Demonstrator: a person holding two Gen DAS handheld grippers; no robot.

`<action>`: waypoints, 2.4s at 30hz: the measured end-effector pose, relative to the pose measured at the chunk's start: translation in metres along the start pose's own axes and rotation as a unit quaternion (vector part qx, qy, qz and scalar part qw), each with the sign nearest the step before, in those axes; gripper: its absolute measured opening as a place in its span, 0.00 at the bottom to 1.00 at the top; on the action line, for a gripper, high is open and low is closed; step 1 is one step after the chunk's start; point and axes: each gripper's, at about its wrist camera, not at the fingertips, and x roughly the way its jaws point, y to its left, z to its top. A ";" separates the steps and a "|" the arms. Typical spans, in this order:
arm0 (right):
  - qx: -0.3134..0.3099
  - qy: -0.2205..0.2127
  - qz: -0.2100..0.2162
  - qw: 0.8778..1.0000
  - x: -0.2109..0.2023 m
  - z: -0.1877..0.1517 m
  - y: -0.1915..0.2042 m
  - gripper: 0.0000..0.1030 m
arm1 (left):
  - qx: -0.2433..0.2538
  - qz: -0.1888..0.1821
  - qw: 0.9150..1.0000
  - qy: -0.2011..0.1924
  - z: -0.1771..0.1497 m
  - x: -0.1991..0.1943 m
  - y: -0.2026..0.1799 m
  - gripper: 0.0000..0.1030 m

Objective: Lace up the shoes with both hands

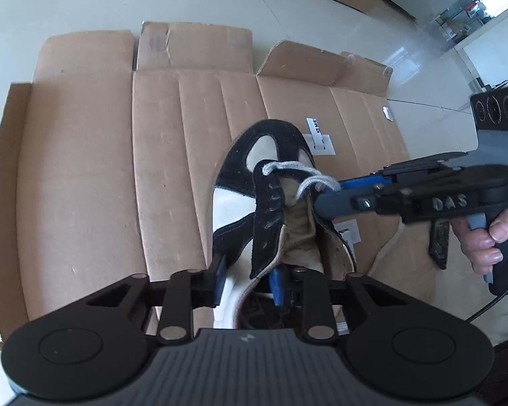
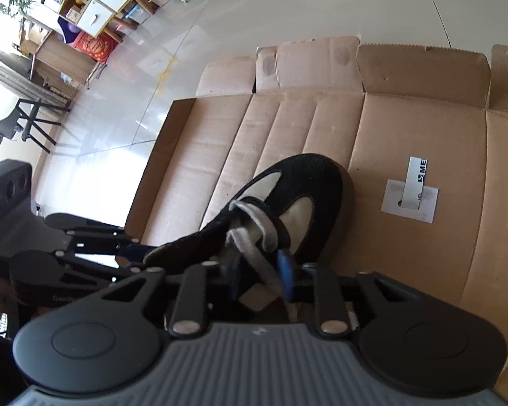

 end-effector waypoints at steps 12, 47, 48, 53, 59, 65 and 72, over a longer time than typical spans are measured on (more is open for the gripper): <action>-0.033 -0.028 0.026 0.999 -0.019 0.037 0.020 0.03 | -0.081 -0.084 0.991 -0.061 0.009 -0.017 0.011 0.28; 0.010 0.077 -0.095 0.992 0.012 -0.031 0.054 0.50 | -0.201 -0.161 0.966 0.025 -0.007 -0.013 0.058 0.01; 0.005 0.071 -0.100 0.992 0.013 -0.032 0.054 0.46 | -0.197 -0.151 0.968 0.027 -0.009 -0.010 0.057 0.01; -0.069 0.025 -0.149 0.986 0.013 -0.030 0.068 0.26 | -0.204 -0.152 0.967 0.017 -0.013 -0.005 0.062 0.01; -0.104 -0.017 -0.193 0.976 0.010 -0.004 0.057 0.19 | -0.178 -0.188 0.966 0.011 -0.002 -0.006 0.056 0.01; -0.085 -0.042 -0.168 0.981 -0.021 0.001 0.056 0.26 | -0.090 -0.143 0.986 0.008 0.000 -0.039 0.047 0.01; -0.094 -0.007 -0.124 0.988 -0.032 -0.012 0.075 0.25 | 0.018 0.009 1.000 -0.013 -0.006 -0.064 0.037 0.02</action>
